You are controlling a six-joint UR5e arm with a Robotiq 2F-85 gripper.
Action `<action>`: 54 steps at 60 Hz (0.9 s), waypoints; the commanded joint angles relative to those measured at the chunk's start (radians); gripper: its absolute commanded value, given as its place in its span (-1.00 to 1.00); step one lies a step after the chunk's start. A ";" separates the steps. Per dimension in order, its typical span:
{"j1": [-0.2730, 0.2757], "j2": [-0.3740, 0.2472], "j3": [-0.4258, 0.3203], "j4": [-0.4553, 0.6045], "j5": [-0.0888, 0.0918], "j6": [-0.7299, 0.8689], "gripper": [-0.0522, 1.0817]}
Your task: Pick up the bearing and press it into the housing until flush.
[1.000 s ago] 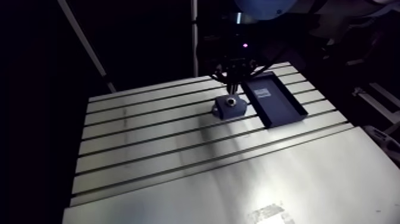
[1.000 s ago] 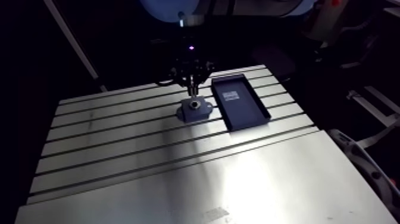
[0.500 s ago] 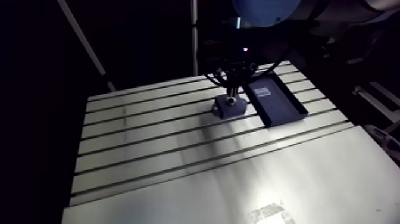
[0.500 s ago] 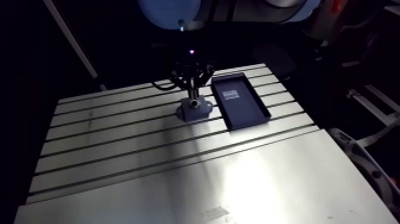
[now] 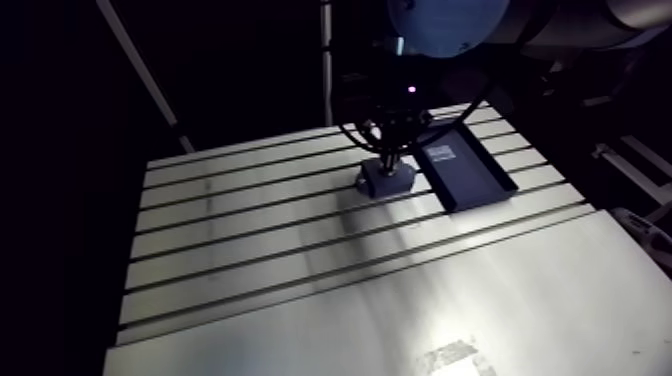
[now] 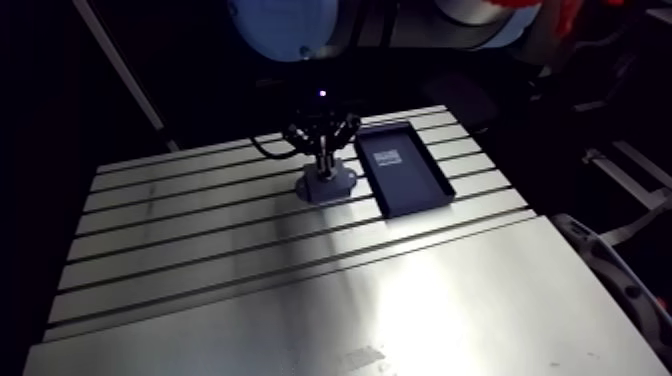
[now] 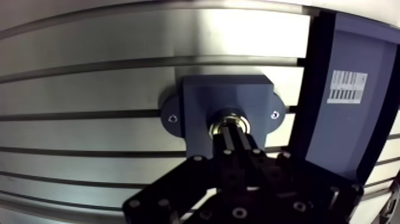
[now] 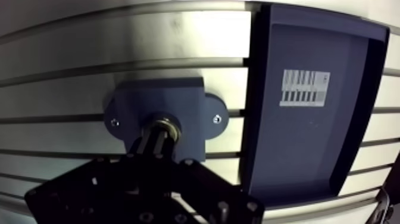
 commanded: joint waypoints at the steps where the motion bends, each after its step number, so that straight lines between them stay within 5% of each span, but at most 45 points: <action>1: -0.001 0.002 0.004 -0.002 0.000 0.000 0.55; 54: -0.004 0.014 0.004 -0.021 0.002 -0.004 0.55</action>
